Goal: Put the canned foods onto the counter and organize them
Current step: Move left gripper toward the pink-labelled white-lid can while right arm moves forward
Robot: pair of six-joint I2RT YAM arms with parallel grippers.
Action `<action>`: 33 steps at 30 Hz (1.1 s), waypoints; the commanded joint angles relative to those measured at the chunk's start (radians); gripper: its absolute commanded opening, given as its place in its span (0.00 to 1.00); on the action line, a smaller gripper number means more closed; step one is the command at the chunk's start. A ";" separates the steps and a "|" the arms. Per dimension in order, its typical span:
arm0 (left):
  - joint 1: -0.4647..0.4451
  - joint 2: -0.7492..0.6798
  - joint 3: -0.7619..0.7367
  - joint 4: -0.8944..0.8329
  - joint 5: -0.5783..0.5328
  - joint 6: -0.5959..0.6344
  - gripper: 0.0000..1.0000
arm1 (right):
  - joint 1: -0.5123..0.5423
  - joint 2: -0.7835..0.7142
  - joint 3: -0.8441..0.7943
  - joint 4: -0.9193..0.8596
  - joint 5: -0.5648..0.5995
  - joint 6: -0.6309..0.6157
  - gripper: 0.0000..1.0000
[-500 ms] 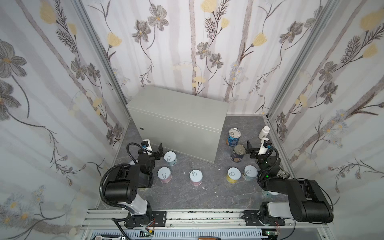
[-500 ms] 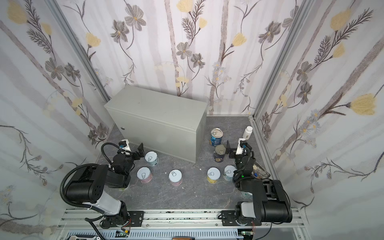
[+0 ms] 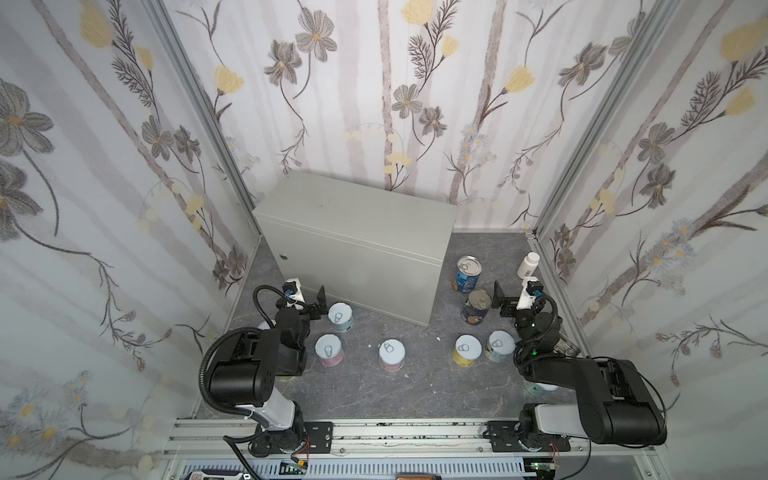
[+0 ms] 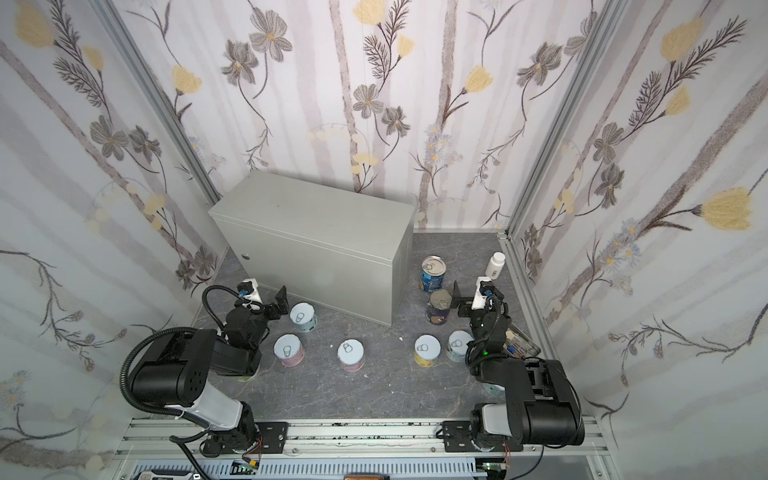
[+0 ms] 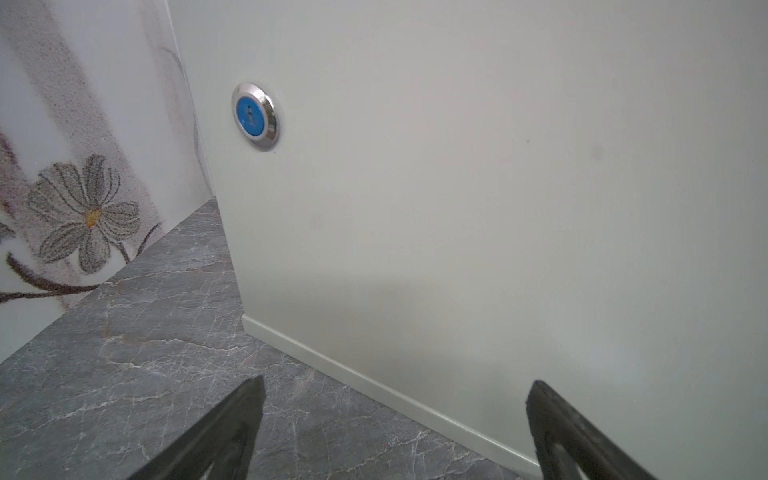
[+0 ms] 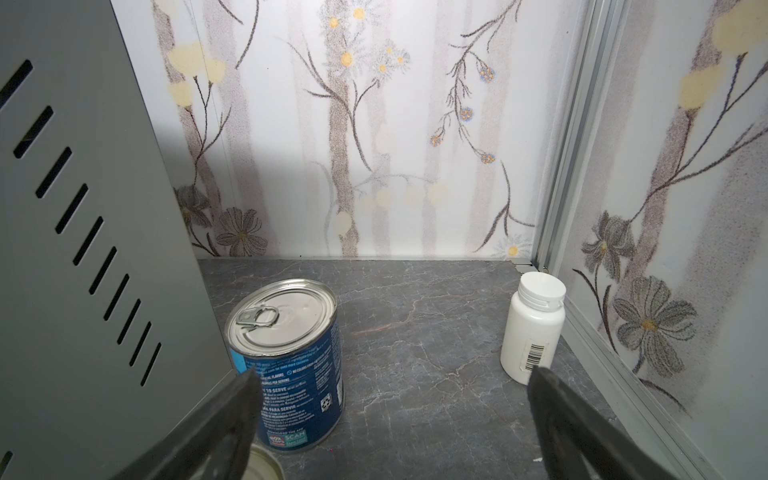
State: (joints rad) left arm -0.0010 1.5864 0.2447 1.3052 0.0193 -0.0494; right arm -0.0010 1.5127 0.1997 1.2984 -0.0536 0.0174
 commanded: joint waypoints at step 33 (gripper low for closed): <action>0.001 -0.489 0.116 -0.527 -0.010 -0.058 1.00 | -0.008 -0.321 0.069 -0.440 0.254 0.164 1.00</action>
State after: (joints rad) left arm -0.0010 1.1473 0.3256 0.9428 -0.0174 -0.0765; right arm -0.0097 1.2499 0.2443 1.0344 0.1169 0.1078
